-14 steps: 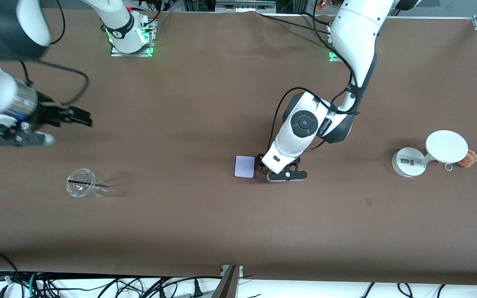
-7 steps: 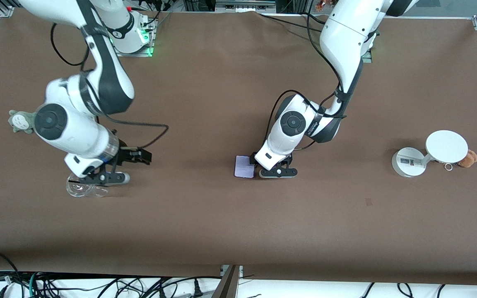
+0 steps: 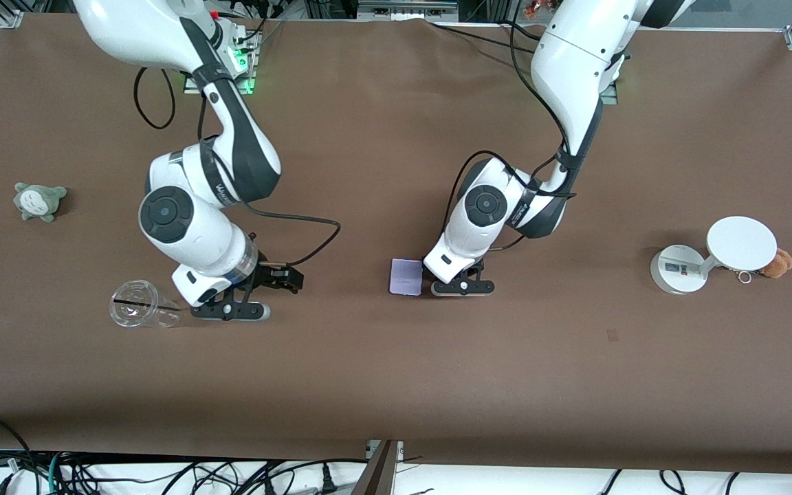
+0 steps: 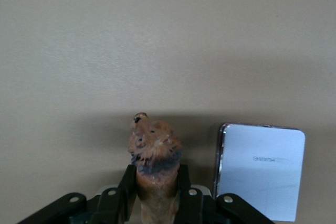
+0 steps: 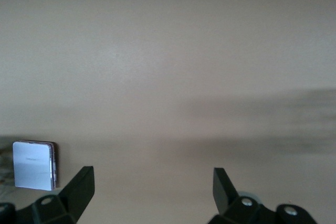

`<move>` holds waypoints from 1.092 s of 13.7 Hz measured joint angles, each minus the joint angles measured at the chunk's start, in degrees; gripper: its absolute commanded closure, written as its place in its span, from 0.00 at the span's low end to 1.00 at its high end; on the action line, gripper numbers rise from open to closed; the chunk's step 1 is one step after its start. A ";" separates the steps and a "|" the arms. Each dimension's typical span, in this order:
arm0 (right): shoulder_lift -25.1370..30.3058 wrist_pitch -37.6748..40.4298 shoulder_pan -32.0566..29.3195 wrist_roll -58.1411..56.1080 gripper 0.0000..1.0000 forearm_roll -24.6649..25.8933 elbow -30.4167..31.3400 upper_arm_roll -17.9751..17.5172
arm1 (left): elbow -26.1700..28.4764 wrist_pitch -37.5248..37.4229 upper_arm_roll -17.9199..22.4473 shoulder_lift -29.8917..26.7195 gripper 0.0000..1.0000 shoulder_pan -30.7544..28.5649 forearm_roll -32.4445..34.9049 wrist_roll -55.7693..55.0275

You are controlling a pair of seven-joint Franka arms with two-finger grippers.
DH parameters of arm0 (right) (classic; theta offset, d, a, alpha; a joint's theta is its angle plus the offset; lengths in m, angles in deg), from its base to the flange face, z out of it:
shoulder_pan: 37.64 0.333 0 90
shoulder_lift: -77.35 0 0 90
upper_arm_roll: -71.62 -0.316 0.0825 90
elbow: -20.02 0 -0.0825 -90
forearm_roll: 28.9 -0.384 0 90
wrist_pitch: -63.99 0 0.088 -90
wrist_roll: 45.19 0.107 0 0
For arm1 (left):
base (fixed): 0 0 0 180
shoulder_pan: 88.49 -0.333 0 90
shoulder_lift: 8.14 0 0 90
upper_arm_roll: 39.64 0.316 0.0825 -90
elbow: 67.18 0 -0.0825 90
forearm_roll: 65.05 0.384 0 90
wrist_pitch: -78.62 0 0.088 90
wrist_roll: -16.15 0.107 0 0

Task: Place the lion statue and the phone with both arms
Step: 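Grasp the lion statue with the left gripper while the right gripper reaches out, then carry the lion toward the white lamp while the right gripper grasps the phone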

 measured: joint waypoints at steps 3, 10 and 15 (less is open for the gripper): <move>-0.38 -0.06 0.63 1.00 0.00 -0.02 -0.06 -0.01 | -0.87 -10.58 1.34 -4.51 1.00 -4.06 0.07 5.36; -9.39 -2.91 9.04 21.05 0.00 1.44 -7.58 -0.02 | 5.47 -14.69 1.65 -12.45 1.00 -21.99 0.91 23.64; -17.86 -5.99 15.94 33.79 0.00 5.77 -14.46 0.15 | 18.31 -4.00 1.54 -16.09 1.00 -32.45 1.04 37.32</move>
